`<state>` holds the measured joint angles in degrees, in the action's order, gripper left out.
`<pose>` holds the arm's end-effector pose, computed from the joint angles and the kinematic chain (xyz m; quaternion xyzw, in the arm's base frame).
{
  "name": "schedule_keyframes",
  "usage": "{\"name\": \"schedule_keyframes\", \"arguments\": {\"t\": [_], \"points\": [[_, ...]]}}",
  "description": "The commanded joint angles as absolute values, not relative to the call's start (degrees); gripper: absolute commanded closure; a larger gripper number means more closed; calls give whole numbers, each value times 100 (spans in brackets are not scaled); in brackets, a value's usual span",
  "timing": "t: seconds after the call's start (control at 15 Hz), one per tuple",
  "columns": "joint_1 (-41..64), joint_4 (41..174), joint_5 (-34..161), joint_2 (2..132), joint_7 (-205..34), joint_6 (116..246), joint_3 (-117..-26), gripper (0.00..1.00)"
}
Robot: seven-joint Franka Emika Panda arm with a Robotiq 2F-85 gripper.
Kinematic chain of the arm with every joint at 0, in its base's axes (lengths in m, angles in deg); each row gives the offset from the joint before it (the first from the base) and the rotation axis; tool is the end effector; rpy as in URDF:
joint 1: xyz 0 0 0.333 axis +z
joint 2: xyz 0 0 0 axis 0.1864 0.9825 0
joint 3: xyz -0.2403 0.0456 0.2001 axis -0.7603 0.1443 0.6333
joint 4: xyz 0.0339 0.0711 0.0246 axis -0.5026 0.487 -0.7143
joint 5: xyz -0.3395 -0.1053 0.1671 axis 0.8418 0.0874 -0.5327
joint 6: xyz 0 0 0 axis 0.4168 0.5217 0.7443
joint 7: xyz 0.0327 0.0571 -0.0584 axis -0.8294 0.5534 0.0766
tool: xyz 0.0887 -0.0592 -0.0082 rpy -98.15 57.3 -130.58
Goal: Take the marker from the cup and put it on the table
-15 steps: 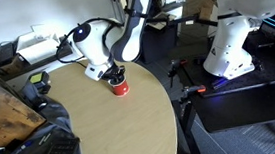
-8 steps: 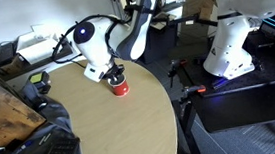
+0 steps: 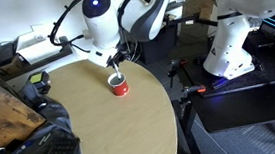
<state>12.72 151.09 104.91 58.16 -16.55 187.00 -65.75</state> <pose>0.5004 0.0318 0.2663 0.6050 0.7622 -0.1334 0.1876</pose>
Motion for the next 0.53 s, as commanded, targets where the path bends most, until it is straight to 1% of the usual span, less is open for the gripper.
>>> {"name": "schedule_keyframes", "arguments": {"t": [0.0, 0.27, 0.47], "points": [[1184, 15723, 10576, 5364, -1112, 19741, -6480, 95], [1218, 15859, 9548, 5877, 335, 20609, -6275, 95], [1133, 15909, 8779, 6409, 1482, 20982, -5878, 95]]}}
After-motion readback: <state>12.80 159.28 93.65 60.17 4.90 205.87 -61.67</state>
